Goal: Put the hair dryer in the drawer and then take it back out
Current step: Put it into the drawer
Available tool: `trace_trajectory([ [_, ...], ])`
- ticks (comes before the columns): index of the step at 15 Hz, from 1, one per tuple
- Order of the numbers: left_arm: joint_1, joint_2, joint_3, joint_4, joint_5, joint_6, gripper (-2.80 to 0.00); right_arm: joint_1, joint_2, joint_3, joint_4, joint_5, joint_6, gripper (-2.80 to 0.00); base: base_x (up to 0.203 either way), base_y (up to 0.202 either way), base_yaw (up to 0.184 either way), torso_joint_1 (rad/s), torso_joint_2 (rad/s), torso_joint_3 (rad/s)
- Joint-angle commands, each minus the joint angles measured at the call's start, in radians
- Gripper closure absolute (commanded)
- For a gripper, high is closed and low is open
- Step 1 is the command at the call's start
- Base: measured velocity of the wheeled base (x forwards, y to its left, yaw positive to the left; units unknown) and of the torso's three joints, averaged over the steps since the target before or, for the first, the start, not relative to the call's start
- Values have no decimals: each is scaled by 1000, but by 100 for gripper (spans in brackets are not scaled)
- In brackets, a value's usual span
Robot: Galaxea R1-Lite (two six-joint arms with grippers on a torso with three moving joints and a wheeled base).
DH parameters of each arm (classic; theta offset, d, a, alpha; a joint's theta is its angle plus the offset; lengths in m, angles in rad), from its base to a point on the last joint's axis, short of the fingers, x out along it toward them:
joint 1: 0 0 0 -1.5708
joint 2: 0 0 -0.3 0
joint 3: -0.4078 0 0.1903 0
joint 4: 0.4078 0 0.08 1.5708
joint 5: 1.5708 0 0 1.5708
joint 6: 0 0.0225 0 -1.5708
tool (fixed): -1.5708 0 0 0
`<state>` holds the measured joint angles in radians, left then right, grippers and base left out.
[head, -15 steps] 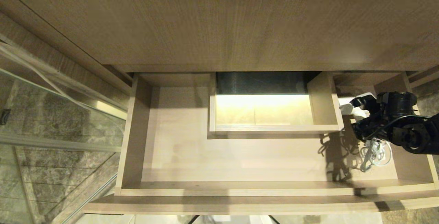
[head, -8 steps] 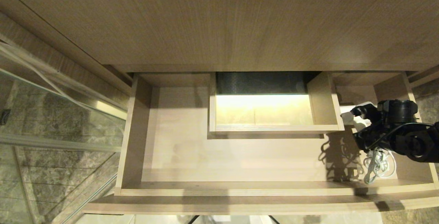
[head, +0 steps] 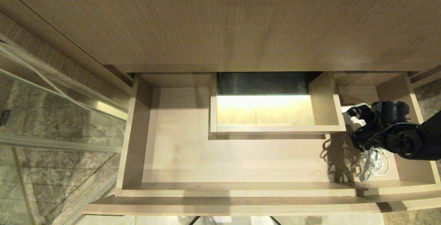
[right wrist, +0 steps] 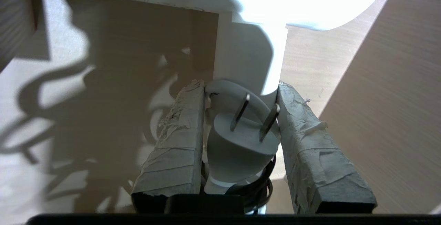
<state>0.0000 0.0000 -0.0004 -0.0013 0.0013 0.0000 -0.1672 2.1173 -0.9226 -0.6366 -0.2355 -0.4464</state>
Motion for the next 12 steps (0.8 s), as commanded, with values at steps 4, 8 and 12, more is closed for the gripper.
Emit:
trace_trajectory([
  [4,0,0,0,0,0,0,0,0,32,-22,-3,-1,-4,0,0,0,0,0,0,0],
  [8,0,0,-1,0,0,0,0,0,17,-22,-3,36,-14,0,0,0,0,0,0,0],
  [12,0,0,-1,0,0,0,0,0,-12,-7,-3,38,-14,0,0,0,0,0,0,0],
])
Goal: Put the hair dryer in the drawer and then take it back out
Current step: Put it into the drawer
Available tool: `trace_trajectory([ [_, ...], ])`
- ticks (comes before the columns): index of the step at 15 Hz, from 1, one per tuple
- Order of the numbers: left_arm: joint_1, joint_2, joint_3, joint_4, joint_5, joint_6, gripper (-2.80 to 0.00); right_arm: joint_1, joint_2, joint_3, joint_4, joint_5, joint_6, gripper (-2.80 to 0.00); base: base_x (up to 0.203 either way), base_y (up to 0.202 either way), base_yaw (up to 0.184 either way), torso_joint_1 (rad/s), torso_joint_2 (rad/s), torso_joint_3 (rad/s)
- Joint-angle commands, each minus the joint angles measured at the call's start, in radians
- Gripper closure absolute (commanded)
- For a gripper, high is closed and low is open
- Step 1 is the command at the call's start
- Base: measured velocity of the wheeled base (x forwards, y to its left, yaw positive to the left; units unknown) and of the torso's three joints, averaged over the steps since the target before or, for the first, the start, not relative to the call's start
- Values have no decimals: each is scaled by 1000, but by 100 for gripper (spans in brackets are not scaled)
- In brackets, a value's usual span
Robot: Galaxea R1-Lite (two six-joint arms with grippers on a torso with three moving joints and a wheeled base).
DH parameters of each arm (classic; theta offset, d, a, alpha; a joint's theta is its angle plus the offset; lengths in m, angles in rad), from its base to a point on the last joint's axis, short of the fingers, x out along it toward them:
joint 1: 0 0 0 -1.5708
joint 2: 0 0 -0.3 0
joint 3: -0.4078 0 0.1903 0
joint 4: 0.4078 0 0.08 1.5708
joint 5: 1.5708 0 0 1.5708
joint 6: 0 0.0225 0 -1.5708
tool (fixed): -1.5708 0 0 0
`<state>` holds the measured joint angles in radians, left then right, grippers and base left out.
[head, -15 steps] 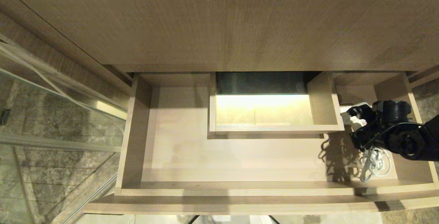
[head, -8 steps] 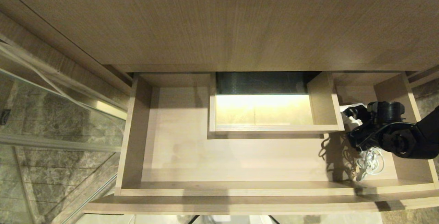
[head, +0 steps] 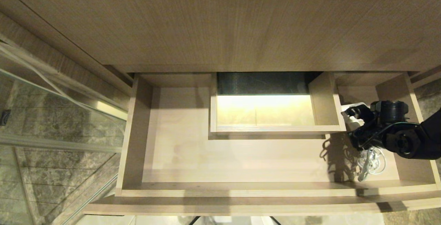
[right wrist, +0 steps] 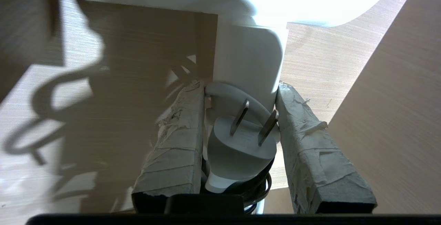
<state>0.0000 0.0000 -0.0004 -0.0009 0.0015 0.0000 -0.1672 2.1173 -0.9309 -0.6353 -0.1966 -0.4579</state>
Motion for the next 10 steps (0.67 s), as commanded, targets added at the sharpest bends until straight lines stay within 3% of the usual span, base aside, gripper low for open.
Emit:
trace_trajectory([
  [1,0,0,0,-1,0,0,0,0,-19,12,-3,-1,-2,0,0,0,0,0,0,0],
  [2,0,0,-1,-1,0,0,0,0,-19,19,-2,1,-3,0,0,0,0,0,0,0],
  [3,0,0,0,-1,0,0,0,0,-22,38,-1,7,-8,-280,0,0,0,0,0,0],
  [10,0,0,0,-1,0,0,0,0,-102,30,25,-1,-13,-280,0,0,0,0,0,0],
])
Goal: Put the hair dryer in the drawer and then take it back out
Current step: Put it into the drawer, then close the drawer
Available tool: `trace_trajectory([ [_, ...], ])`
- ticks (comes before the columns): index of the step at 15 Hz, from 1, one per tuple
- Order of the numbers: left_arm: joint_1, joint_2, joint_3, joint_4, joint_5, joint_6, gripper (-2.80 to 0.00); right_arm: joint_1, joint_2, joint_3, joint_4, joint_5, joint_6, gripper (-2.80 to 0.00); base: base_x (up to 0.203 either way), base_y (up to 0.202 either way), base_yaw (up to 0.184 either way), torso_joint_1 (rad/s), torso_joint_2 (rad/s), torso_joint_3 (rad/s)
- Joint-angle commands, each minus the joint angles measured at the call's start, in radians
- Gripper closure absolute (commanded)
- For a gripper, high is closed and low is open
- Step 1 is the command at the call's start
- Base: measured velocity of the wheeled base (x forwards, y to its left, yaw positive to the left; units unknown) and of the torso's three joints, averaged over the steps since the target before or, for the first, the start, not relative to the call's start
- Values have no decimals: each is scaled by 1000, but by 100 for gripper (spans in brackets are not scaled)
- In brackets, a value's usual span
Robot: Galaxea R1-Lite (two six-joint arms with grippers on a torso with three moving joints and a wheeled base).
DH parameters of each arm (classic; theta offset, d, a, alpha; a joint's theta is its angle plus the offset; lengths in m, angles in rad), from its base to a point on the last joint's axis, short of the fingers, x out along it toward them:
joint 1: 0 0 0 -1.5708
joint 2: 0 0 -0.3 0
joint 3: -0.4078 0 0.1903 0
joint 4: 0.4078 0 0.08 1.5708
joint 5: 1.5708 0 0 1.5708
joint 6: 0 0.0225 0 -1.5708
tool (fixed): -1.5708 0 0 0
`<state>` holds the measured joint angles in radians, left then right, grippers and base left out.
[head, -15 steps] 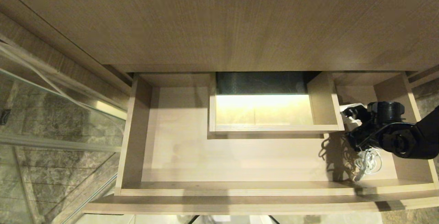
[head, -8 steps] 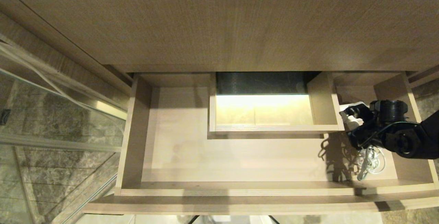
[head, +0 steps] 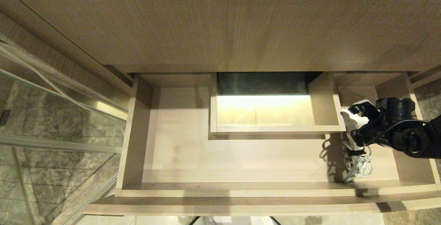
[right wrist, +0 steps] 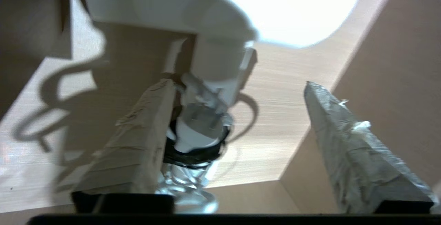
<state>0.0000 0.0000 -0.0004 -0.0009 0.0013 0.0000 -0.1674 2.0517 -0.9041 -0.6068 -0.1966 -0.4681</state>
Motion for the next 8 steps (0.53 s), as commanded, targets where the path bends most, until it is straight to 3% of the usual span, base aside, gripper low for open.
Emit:
trace_trajectory([
  [1,0,0,0,-1,0,0,0,0,-80,14,3,-3,-2,-280,0,0,0,0,0,0],
  [8,0,0,-1,-1,0,0,0,-5,-430,179,39,-50,-1,-280,0,0,0,0,0,0],
])
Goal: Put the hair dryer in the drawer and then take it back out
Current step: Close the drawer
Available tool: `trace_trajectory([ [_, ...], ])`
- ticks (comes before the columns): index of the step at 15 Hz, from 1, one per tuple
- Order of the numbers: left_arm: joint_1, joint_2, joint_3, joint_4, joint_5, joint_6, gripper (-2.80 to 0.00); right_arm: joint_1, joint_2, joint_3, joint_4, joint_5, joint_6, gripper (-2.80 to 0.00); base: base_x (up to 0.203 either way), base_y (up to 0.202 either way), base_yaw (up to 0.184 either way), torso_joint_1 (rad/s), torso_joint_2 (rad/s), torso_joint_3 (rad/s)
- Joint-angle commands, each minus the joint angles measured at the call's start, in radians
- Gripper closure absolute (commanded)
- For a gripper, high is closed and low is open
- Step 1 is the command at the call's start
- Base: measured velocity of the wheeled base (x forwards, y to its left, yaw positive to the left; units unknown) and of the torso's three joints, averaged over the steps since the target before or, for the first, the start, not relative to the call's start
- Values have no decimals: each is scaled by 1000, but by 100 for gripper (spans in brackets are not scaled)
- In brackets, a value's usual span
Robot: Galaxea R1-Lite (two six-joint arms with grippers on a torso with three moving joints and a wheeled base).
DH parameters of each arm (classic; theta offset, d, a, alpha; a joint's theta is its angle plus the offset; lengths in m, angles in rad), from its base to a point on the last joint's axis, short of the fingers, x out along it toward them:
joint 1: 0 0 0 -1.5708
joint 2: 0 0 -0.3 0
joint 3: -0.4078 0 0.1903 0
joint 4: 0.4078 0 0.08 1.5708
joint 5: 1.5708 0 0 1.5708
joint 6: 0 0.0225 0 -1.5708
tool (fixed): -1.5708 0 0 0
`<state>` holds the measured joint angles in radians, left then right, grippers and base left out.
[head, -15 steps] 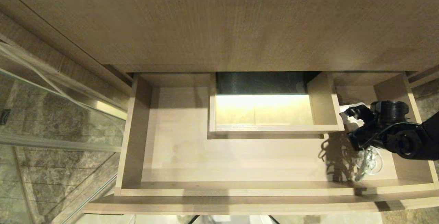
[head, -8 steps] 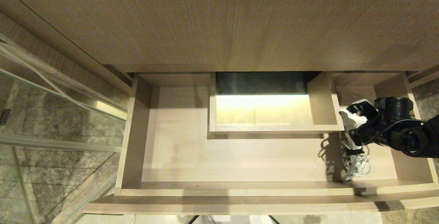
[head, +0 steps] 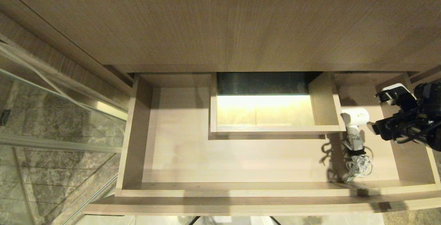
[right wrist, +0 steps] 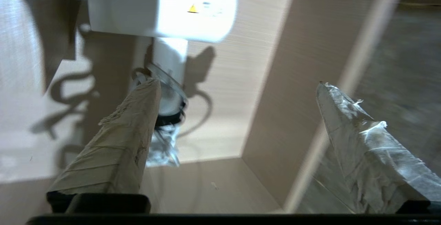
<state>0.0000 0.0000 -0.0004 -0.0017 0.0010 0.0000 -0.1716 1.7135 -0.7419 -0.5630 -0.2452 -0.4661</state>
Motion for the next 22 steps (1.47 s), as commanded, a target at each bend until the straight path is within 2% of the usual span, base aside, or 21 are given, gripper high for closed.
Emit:
trace_trajectory([
  [1,0,0,0,0,0,0,0,-6,-137,35,16,-6,-6,0,0,0,0,0,0,0],
  [4,0,0,0,0,0,0,0,-37,-260,77,78,-14,-28,0,0,0,0,0,0,0],
  [9,0,0,0,0,0,0,0,-103,-451,163,261,-21,-4,0,0,0,0,0,0,0],
  [14,0,0,0,0,0,0,0,-139,-566,193,454,-26,203,0,0,0,0,0,0,0],
  [22,0,0,-1,0,0,0,0,-141,-658,245,469,-35,218,0,0,0,0,0,0,0],
])
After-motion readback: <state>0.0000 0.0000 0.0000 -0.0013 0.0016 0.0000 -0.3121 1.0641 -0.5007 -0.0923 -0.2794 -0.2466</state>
